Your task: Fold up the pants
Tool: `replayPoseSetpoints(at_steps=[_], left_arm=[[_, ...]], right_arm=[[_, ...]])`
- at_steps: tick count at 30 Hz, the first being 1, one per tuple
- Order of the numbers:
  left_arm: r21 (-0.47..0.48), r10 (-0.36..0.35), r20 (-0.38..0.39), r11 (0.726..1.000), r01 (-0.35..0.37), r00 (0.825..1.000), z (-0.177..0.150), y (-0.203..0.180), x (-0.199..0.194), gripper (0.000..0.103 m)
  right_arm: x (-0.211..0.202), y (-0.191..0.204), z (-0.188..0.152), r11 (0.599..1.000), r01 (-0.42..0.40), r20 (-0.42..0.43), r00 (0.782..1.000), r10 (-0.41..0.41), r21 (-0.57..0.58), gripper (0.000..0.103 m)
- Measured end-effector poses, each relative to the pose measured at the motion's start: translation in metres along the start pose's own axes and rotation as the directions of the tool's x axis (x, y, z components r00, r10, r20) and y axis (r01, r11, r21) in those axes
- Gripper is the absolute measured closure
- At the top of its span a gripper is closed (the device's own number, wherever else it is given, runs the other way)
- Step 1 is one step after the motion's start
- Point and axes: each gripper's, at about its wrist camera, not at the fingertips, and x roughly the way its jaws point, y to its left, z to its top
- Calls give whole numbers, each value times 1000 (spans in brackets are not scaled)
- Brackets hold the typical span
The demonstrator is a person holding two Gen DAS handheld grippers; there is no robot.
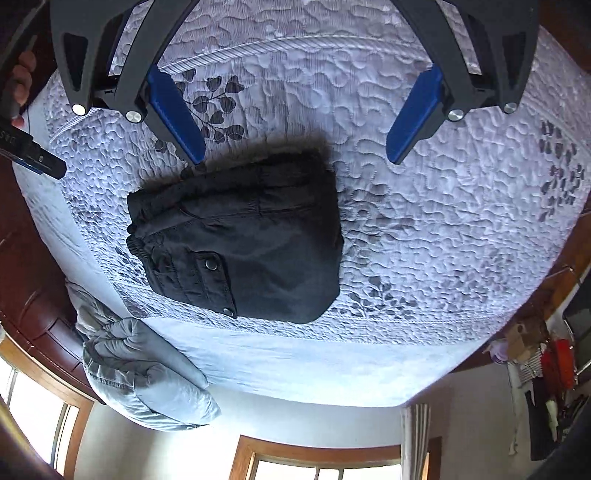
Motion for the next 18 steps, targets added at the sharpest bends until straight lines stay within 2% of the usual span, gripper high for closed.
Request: replayPoseSetpoints(at_steps=[7,10,14,18], left_arm=[[48,63,65,997,-66,996,0,-6,-32,4],[66,57,96,996,-64,994,3,-11,-42,4],[78,37,120,996,-46,992,8,-19,-51,4],[95,17,139,995,-30,990,13,-27,-59,4]], right_arm=[[-23,7,-4,1000,9,21,1000,-9,4,3],[-29,9,-2,1000,-4,28,1000,4,5,3],[-32,15,-1,999,33,45,998,-32,-17,3],[-32,15,1,999,36,40,999,-36,-13,3]])
